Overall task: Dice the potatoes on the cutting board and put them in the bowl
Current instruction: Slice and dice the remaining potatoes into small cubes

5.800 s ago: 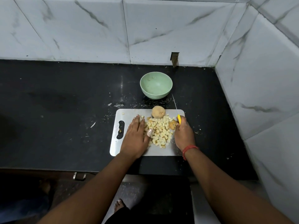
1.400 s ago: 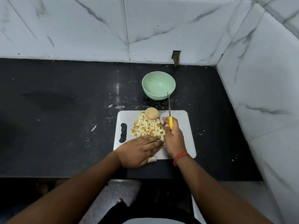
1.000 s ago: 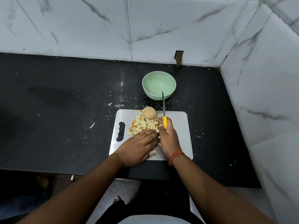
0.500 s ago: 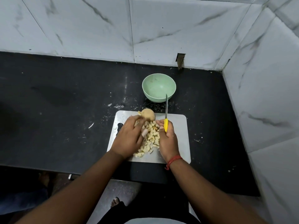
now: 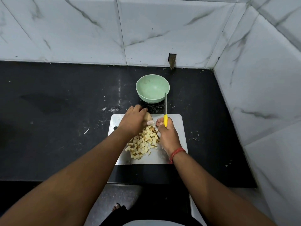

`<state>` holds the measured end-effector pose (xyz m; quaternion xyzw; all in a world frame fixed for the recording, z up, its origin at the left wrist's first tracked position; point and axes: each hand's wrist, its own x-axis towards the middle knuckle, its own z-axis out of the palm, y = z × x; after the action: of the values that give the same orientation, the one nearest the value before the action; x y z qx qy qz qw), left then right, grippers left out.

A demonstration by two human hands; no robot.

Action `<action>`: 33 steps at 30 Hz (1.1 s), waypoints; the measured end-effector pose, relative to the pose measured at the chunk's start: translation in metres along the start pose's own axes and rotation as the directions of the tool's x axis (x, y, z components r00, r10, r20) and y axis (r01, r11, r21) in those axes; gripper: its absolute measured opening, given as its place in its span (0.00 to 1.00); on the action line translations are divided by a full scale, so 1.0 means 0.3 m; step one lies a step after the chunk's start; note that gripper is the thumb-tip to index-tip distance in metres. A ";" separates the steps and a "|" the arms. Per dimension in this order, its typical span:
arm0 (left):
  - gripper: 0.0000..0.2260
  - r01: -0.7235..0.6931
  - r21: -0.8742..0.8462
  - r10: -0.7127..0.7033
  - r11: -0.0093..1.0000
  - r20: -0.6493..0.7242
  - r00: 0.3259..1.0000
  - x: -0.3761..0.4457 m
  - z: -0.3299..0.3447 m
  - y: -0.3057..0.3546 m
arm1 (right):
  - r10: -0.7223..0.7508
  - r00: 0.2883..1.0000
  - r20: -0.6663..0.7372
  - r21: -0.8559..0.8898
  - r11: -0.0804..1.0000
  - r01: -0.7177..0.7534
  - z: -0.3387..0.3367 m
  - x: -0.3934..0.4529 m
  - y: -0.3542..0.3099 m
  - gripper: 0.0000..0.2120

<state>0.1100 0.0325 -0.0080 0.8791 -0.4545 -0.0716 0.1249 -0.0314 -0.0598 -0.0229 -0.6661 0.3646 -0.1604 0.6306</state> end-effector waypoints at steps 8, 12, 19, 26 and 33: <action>0.33 -0.060 0.052 0.065 0.997 -0.101 0.993 -0.014 0.001 -0.009 | 0.063 0.989 -0.130 0.282 0.959 -0.024 -0.030 -0.033 -0.004 0.05; 0.32 -0.023 -0.006 0.021 1.000 -0.195 0.981 -0.016 -0.019 0.001 | 0.088 0.988 -0.127 0.321 0.946 -0.043 -0.037 -0.049 -0.001 0.06; 0.36 0.042 -0.382 -0.165 0.923 -0.295 0.941 -0.046 -0.007 0.090 | 0.117 0.992 -0.040 0.269 0.958 -0.102 0.010 -0.066 -0.007 0.06; 0.40 -0.072 -0.381 -0.033 0.922 -0.263 0.964 -0.113 0.057 0.220 | 0.263 0.948 -0.179 0.661 0.746 -0.083 -0.083 -0.054 -0.090 0.04; 0.33 -0.075 -0.455 0.030 0.887 -0.105 0.994 -0.130 0.114 0.253 | 0.296 0.946 -0.128 0.599 0.784 -0.164 -0.144 -0.029 -0.084 0.05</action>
<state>0.0199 0.0167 -0.0188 0.8145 -0.4420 -0.1315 0.3522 -0.0592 -0.0866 0.0100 -0.3704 0.4432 -0.2564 0.7750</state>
